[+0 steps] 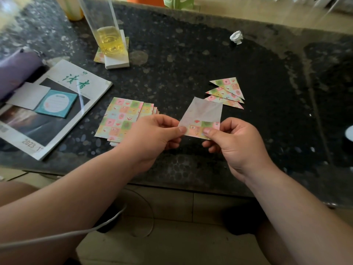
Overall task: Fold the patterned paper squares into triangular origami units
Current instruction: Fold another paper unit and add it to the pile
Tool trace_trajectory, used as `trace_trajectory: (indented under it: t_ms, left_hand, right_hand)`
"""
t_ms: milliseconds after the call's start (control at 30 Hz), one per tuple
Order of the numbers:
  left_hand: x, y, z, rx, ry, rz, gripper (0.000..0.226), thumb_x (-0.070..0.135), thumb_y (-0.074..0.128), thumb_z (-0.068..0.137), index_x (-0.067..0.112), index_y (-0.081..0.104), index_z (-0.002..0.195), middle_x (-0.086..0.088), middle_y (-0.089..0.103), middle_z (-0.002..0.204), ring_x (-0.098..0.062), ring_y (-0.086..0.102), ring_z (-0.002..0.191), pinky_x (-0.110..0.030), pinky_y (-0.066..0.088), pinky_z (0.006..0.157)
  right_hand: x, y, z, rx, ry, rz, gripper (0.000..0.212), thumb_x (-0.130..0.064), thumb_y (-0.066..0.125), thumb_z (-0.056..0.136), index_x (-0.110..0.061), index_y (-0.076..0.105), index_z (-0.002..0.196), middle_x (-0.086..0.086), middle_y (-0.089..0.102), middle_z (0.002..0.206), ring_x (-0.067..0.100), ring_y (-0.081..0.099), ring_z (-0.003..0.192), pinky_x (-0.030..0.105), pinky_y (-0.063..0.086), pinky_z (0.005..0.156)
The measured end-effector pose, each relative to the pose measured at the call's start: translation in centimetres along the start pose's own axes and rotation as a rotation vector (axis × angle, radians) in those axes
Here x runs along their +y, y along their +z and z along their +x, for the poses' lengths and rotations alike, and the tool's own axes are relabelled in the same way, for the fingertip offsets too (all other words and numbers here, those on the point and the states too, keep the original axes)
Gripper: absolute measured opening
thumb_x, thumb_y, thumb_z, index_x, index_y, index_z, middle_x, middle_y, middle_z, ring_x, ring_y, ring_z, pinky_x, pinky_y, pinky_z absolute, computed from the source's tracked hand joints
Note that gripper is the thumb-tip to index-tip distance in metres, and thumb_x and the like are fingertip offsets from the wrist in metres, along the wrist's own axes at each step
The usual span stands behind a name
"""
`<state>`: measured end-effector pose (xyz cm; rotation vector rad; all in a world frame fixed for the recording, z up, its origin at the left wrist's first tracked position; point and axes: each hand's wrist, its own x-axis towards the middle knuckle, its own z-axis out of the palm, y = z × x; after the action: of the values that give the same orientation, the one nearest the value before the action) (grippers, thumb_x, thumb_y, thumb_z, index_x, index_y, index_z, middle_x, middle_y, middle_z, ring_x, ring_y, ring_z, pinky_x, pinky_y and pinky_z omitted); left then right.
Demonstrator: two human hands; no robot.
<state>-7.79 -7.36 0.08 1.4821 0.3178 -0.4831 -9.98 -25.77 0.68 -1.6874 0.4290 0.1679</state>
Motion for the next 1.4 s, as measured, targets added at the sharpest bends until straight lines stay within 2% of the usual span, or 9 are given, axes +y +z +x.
trace_trajectory:
  t_ms: [167,300,600,967,1067,1167,1233,1300,1400]
  left_hand:
    - [-0.3,0.1,0.0,-0.008,-0.017,0.027,0.006,0.007,0.078,0.085,0.009,0.072,0.084,-0.004,0.072,0.074,-0.015,0.065,0.070,-0.028,0.054,0.067]
    - [-0.2,0.0,0.0,0.005,-0.029,0.022,0.009,0.007,0.078,0.085,0.010,0.072,0.080,-0.006,0.072,0.073,-0.016,0.066,0.069,-0.027,0.054,0.066]
    - [-0.4,0.1,0.0,0.044,0.070,0.123,0.010,0.010,0.080,0.086,0.013,0.071,0.091,-0.005,0.075,0.078,-0.017,0.067,0.071,-0.031,0.053,0.068]
    - [0.0,0.6,-0.8,-0.024,0.060,0.001,0.020,0.006,0.080,0.081,0.004,0.068,0.097,-0.009,0.077,0.082,-0.016,0.070,0.067,-0.025,0.057,0.061]
    - [-0.1,0.6,-0.8,-0.029,0.051,-0.011,0.018,0.005,0.080,0.081,0.004,0.069,0.095,-0.011,0.076,0.080,-0.017,0.069,0.067,-0.026,0.057,0.061]
    - [-0.3,0.6,-0.6,0.002,0.050,-0.045,0.016,0.003,0.078,0.083,0.002,0.069,0.096,-0.010,0.075,0.077,-0.016,0.069,0.066,-0.025,0.056,0.061]
    - [-0.3,0.6,-0.5,0.036,0.039,-0.081,0.015,0.001,0.077,0.084,0.001,0.069,0.097,-0.009,0.075,0.078,-0.015,0.069,0.066,-0.024,0.056,0.061]
    - [-0.3,0.7,-0.5,0.044,0.027,-0.102,0.015,0.000,0.076,0.086,0.002,0.069,0.099,-0.010,0.076,0.081,-0.015,0.069,0.067,-0.024,0.057,0.062]
    - [-0.2,0.8,-0.7,0.020,0.018,-0.109,0.015,-0.002,0.074,0.086,0.000,0.068,0.100,-0.015,0.076,0.087,-0.017,0.070,0.068,-0.026,0.060,0.064]
  right_hand:
    - [0.2,0.2,0.2,0.018,-0.020,-0.031,0.019,-0.010,0.079,0.088,-0.007,0.063,0.080,0.007,0.073,0.066,0.017,0.070,0.057,0.026,0.051,0.049]
    - [0.1,0.3,0.2,0.036,-0.029,-0.019,0.018,-0.011,0.080,0.087,-0.005,0.063,0.087,0.009,0.075,0.072,0.017,0.070,0.057,0.025,0.052,0.048]
    - [-0.3,0.9,-0.2,0.102,0.091,0.299,0.045,-0.007,0.084,0.082,-0.019,0.054,0.114,0.007,0.075,0.082,0.016,0.071,0.061,0.025,0.056,0.053]
    - [-0.4,0.7,-0.6,0.025,-0.062,-0.010,0.046,-0.018,0.086,0.082,-0.029,0.050,0.108,0.007,0.075,0.077,0.018,0.069,0.055,0.026,0.054,0.047]
    - [-0.4,0.8,-0.7,0.031,-0.040,0.017,0.049,-0.020,0.087,0.079,-0.029,0.050,0.111,0.006,0.075,0.077,0.015,0.066,0.053,0.025,0.052,0.046]
    - [-0.5,1.0,-0.6,0.011,0.081,0.176,0.054,-0.017,0.088,0.077,-0.022,0.054,0.119,0.009,0.075,0.081,0.015,0.067,0.057,0.025,0.052,0.048]
    - [-0.7,1.0,-0.5,-0.079,0.205,0.284,0.049,-0.013,0.084,0.078,-0.013,0.059,0.120,0.008,0.074,0.077,0.014,0.067,0.057,0.024,0.053,0.048]
    - [-0.6,1.1,-0.6,-0.198,0.289,0.261,0.033,-0.012,0.079,0.084,-0.005,0.067,0.114,0.007,0.071,0.070,0.012,0.064,0.055,0.021,0.052,0.047]
    - [-0.3,1.2,-0.8,-0.252,0.297,0.187,0.009,-0.008,0.070,0.094,-0.004,0.073,0.102,0.006,0.068,0.065,0.011,0.059,0.051,0.019,0.047,0.044]
